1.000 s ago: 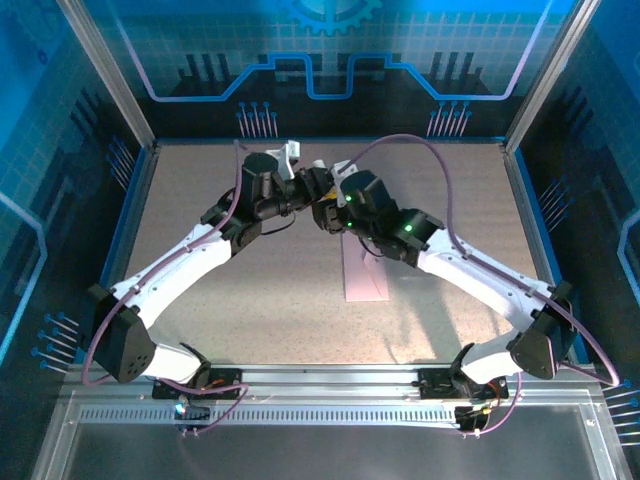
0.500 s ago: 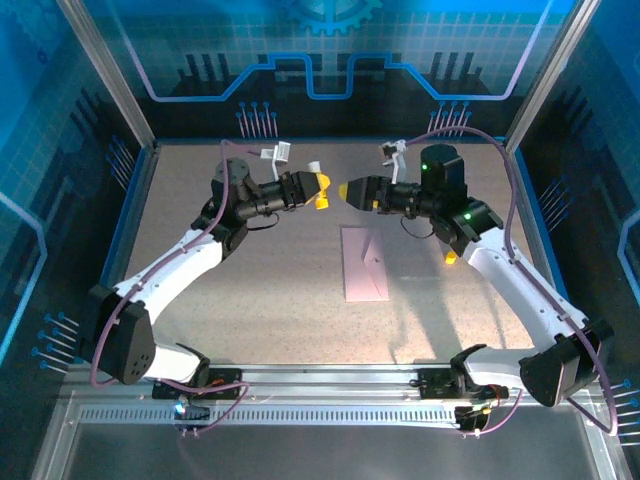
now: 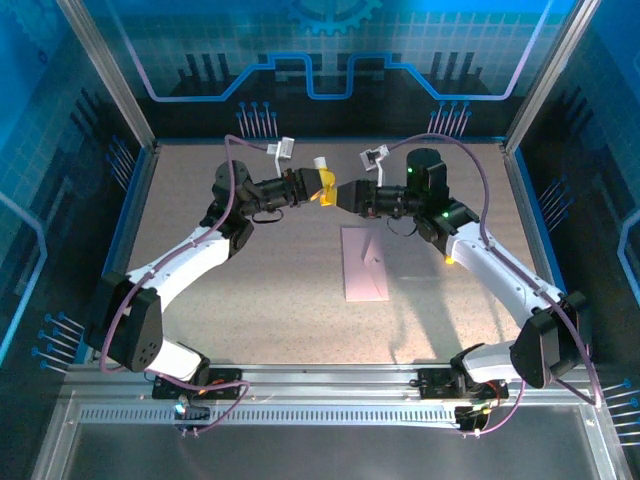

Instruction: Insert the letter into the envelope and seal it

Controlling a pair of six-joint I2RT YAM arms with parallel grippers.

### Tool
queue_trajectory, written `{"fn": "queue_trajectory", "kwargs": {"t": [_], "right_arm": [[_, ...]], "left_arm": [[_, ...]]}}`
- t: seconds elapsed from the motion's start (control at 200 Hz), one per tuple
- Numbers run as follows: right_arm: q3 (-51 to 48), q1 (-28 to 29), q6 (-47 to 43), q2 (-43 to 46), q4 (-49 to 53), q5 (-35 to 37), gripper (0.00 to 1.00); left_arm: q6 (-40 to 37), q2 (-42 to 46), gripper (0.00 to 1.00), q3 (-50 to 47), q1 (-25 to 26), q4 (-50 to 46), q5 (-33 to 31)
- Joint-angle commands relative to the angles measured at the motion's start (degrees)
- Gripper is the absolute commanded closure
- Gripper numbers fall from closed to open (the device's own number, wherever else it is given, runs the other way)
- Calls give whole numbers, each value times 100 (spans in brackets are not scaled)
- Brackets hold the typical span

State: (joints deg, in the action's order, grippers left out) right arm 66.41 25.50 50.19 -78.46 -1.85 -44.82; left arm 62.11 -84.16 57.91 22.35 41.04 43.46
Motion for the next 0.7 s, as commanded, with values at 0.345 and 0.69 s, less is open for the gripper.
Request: {"fn": "queue_trajectory", "kwargs": {"t": [0.345,0.69], "right_arm": [[-85,179,324,-144,-597,-340,51],[-93,210,315,-176,-580,-375,63]], "left_arm": [[73,-78,100,17,14,365,-3],[165,-202,100,71,10,398,-79]]}}
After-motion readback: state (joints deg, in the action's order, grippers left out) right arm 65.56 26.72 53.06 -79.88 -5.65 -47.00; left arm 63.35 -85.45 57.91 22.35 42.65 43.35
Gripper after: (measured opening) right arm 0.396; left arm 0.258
